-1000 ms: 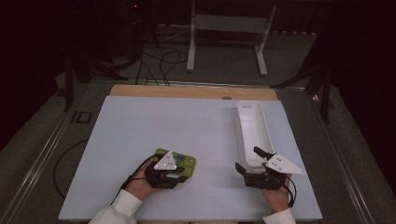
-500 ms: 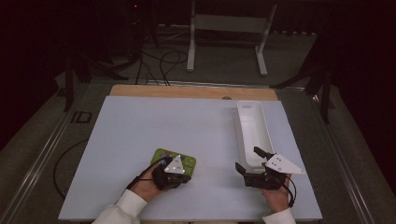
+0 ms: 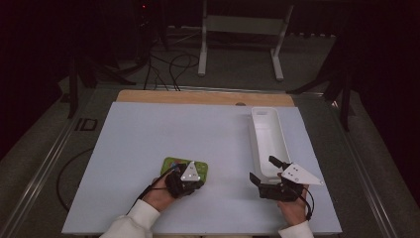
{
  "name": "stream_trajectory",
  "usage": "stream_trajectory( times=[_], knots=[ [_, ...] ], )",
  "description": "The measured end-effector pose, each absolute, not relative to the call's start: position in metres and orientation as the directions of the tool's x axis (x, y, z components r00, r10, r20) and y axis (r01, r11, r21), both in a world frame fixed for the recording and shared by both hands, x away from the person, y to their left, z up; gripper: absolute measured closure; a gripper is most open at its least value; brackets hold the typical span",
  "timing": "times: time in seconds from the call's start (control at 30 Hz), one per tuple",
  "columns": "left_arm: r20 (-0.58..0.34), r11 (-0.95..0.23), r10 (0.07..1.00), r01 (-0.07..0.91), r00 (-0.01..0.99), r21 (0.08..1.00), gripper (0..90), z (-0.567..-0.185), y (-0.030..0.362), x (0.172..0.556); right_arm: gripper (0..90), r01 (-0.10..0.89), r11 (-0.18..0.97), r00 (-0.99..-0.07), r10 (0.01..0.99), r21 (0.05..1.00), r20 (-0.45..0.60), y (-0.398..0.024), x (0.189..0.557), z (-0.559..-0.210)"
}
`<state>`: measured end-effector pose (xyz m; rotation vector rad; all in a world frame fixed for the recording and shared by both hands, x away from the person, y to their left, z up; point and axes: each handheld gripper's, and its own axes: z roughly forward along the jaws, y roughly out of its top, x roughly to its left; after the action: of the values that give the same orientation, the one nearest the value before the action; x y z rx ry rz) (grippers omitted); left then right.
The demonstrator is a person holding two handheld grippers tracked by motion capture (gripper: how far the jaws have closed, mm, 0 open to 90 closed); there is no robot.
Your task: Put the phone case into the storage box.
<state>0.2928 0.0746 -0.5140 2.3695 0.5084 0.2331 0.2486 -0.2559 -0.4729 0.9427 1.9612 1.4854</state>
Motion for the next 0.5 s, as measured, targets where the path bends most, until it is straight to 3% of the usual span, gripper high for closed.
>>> stream_trajectory(
  times=[0.5],
  knots=[
    [0.051, -0.618, 0.603, 0.427, 0.796, 0.660, 90.0, -0.514, 0.073, 0.329, 8.7, 0.226, 0.164, -0.637, 0.771, 0.960, 0.019, -0.256, 0.249, -0.473]
  ],
)
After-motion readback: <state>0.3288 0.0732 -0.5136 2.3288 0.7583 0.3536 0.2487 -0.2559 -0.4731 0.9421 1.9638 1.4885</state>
